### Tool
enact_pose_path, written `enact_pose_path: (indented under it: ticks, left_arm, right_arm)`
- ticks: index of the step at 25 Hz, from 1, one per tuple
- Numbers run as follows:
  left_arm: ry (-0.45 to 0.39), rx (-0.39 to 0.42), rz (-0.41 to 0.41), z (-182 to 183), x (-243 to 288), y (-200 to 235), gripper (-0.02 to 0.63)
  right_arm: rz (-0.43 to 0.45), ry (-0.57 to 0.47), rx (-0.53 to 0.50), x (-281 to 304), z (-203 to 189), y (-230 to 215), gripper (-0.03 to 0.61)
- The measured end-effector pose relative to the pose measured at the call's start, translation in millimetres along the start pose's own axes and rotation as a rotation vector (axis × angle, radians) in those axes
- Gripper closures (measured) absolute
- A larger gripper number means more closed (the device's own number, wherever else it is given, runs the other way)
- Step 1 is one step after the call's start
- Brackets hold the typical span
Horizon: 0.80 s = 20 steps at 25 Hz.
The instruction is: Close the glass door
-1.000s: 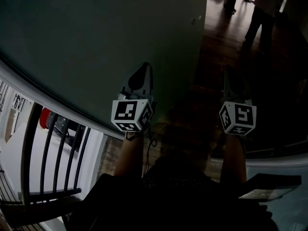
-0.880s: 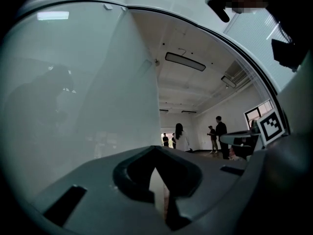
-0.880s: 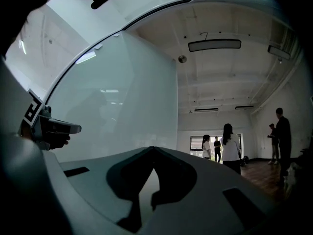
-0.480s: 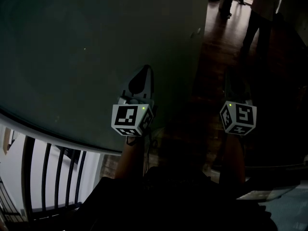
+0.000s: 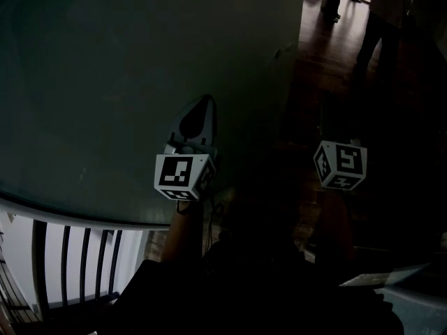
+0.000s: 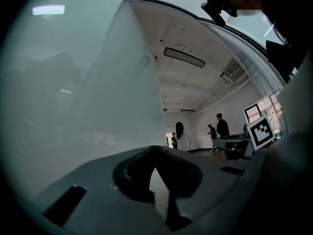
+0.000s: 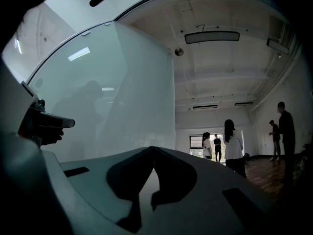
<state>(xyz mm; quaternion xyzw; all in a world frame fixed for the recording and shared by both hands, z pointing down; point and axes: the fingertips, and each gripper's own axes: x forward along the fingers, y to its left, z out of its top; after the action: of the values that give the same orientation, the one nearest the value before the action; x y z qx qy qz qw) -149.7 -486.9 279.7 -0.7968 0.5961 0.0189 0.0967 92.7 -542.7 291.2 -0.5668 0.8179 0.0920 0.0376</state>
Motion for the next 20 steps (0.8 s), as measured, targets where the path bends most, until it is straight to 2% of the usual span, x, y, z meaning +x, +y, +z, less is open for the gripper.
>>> enact_pose_path:
  ticks: [13, 20]
  left_arm:
    - [0.033, -0.018, 0.086, -14.1, 75.3, 21.3, 0.612]
    - [0.055, -0.018, 0.132, -19.8, 80.9, 34.4, 0.612]
  right_arm:
    - [0.146, 0.051, -0.002, 130.6, -40.8, -36.3, 0.574]
    - [0.216, 0.120, -0.006, 185.2, -77.4, -31.4, 0.512]
